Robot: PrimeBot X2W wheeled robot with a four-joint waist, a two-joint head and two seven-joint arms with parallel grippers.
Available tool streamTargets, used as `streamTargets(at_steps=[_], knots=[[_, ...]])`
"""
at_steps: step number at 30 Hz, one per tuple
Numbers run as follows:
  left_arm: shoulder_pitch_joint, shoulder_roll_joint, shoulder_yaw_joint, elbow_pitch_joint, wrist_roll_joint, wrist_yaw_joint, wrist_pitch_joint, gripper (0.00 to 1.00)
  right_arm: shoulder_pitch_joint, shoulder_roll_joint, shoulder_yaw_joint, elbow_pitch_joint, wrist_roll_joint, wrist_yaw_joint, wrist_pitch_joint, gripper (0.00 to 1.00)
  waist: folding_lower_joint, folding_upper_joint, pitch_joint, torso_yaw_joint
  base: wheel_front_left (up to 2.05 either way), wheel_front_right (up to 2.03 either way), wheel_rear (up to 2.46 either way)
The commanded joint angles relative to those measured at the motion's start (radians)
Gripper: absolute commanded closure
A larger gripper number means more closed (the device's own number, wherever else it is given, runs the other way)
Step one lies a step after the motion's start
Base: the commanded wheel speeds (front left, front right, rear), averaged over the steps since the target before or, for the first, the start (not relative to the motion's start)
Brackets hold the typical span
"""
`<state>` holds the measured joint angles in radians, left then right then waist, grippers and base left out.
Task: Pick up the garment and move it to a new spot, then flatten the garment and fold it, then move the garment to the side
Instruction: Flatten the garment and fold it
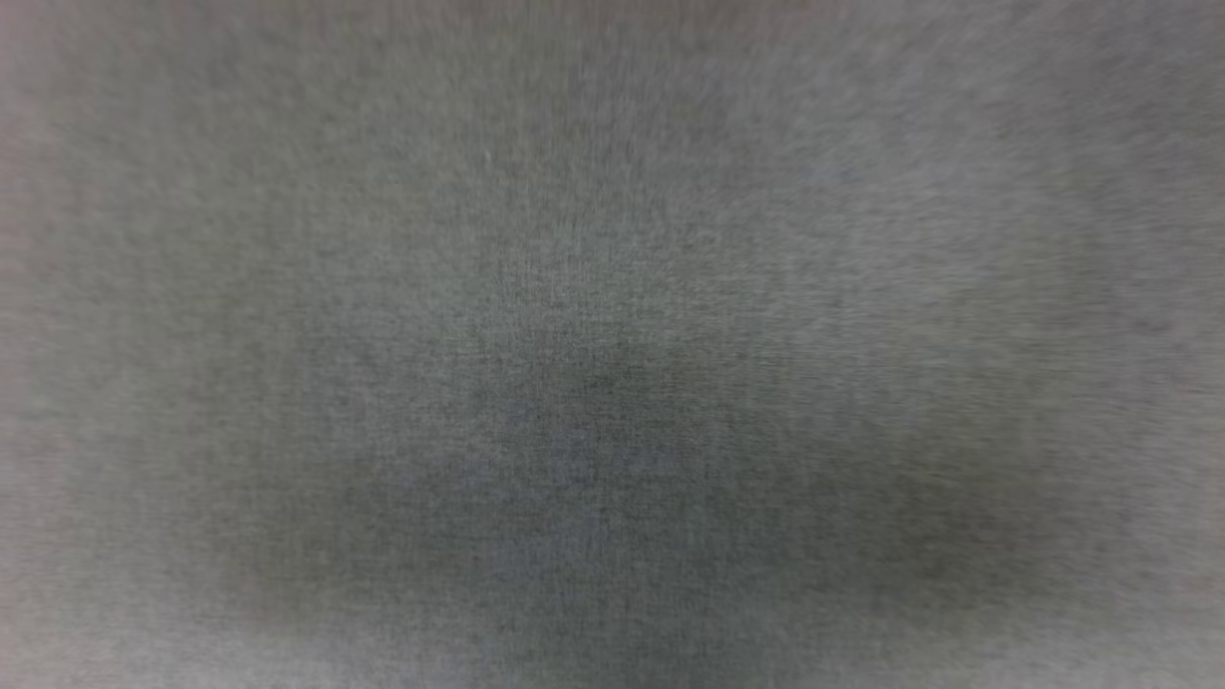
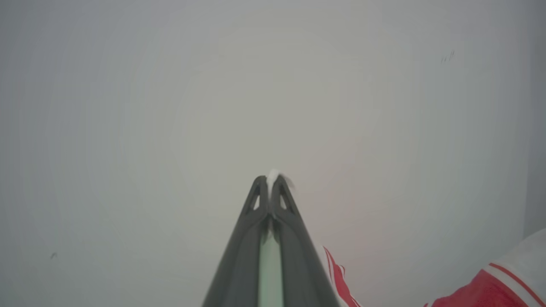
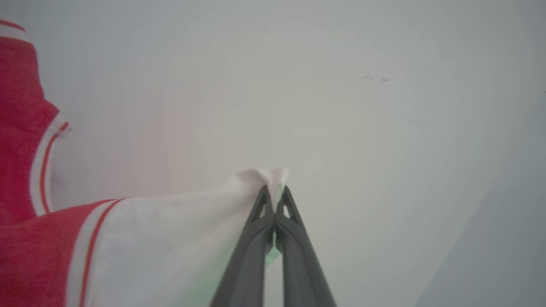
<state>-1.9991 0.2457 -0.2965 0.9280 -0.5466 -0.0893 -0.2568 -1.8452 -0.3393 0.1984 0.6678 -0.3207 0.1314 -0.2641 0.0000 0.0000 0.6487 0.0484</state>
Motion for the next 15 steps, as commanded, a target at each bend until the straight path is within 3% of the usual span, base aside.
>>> streamTargets(at_steps=[1,8,15], knots=[[-0.004,-0.008,0.017,-0.005,-0.013,-0.007,-0.006,1.0,0.022,0.0,-0.027,-0.035,-0.016,-0.001,0.0,1.0,0.0,0.0,0.171,0.057,0.0,0.0,0.0],[0.089,-0.009,0.116,-0.1,0.029,-0.026,-0.007,1.0,0.112,0.006,-0.07,-0.109,-0.065,-0.001,0.0,1.0,0.0,0.0,0.253,0.077,0.0,0.0,0.0],[0.203,-0.03,0.155,-0.096,0.066,-0.036,-0.008,1.0,0.174,0.001,-0.058,-0.097,-0.033,-0.001,0.0,1.0,0.0,0.0,0.221,0.096,0.0,0.0,0.0]])
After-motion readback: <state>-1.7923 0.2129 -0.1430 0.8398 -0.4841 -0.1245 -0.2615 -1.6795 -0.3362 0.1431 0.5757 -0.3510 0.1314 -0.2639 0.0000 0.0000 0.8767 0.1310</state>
